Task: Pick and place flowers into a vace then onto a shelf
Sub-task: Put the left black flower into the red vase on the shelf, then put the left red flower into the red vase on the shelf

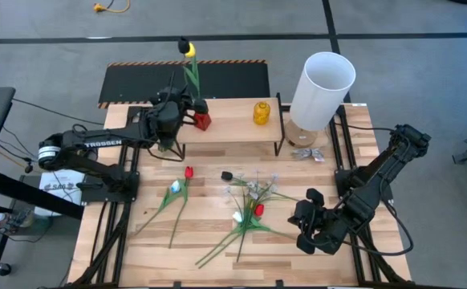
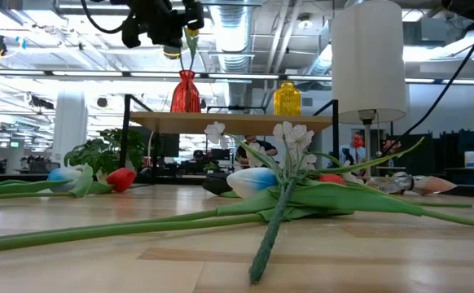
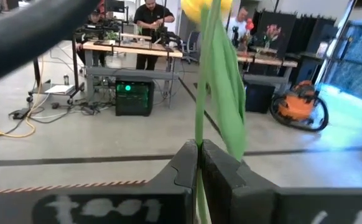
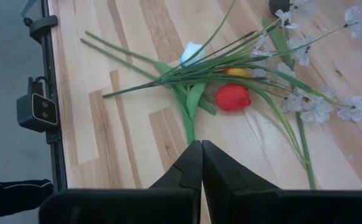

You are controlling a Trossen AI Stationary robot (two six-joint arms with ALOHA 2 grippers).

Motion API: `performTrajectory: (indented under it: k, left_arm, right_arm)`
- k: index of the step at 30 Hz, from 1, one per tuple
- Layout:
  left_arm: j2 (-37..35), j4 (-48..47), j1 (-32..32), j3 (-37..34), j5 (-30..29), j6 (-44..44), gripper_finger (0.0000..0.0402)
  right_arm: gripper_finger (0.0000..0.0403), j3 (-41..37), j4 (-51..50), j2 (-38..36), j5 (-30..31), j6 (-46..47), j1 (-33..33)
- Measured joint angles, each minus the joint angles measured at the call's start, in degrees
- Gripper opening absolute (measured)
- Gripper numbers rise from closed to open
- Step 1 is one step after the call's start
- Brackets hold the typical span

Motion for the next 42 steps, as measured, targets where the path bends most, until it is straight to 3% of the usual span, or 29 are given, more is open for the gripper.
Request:
performTrajectory:
  k: [10, 16, 30, 42]
  left_arm:
    - [0.46, -2.23, 0.00, 0.02, 0.16, -1.24, 0.0000]
    - [0.44, -2.33, 0.00, 0.02, 3.33, -0.19, 0.0002]
    - [-0.19, -2.45, 0.00, 0.02, 1.65, 0.07, 0.0138]
    - [-5.21, -7.28, -0.84, 0.04, 0.80, 0.94, 0.0162]
  right_arm:
    - [0.0000, 0.00, 0.04, 0.00, 0.92, 0.42, 0.00]
    - [0.0000, 0.00, 0.04, 0.00, 0.91, 0.42, 0.00]
    - [0.0000, 0.00, 0.08, 0.00, 0.88, 0.44, 0.02]
    - [0.0000, -0.02, 0.11, 0.26, 0.92, 0.44, 0.44]
